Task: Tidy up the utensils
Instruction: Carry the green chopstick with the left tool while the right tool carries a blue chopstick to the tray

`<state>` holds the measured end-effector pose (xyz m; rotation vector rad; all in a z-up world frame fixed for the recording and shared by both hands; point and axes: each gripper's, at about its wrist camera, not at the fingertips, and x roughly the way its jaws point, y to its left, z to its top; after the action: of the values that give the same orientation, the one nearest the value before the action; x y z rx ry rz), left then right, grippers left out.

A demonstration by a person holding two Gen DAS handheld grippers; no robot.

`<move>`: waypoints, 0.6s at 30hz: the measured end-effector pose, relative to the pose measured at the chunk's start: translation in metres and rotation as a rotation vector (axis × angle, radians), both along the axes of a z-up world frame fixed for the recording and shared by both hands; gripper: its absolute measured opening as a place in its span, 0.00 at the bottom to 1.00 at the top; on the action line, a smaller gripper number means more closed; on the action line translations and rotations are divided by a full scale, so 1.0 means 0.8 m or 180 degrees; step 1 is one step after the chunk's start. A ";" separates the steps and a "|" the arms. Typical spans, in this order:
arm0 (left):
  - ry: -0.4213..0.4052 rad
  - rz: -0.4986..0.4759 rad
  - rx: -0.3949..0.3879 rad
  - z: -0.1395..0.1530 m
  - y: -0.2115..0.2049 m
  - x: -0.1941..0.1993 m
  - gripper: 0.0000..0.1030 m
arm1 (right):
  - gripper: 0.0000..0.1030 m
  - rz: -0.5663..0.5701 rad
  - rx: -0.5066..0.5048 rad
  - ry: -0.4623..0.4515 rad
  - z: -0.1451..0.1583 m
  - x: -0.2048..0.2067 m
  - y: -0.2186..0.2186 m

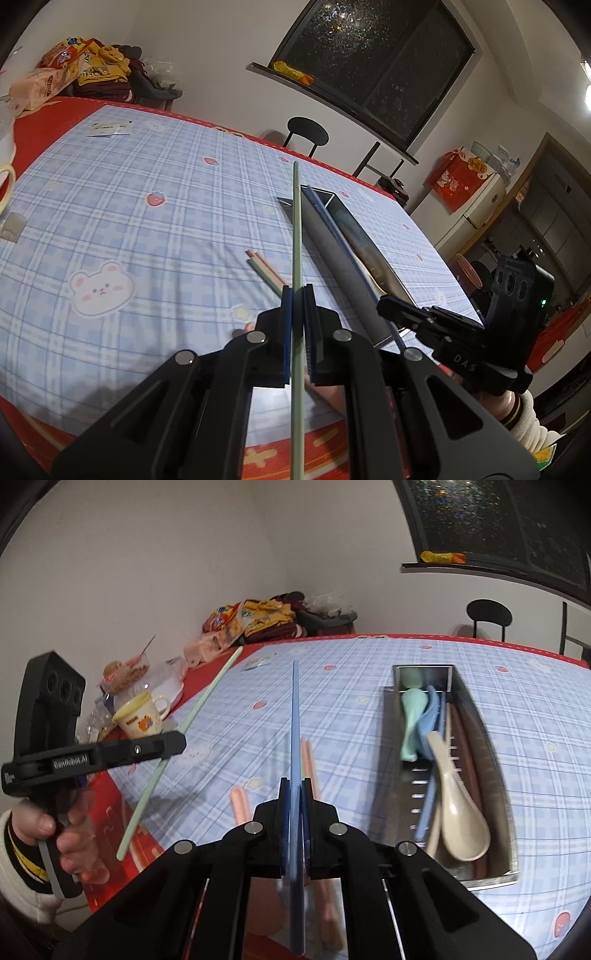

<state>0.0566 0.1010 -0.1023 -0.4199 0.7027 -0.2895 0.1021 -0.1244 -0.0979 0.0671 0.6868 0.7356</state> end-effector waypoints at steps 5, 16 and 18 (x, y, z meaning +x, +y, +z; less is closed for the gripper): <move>0.0029 -0.0095 -0.0005 0.002 -0.031 0.023 0.10 | 0.06 -0.0184 0.0132 0.0049 0.004 0.020 -0.036; 0.0156 -0.0322 -0.0176 0.011 -0.115 0.099 0.10 | 0.06 -0.0525 0.0332 0.0112 0.003 0.081 -0.107; 0.0169 -0.0330 -0.0227 0.014 -0.123 0.109 0.10 | 0.06 -0.0559 0.0375 0.0132 0.001 0.091 -0.114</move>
<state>0.1437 0.0024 -0.0911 -0.4610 0.7691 -0.4034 0.1752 -0.2152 -0.0971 0.2479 0.6674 0.6066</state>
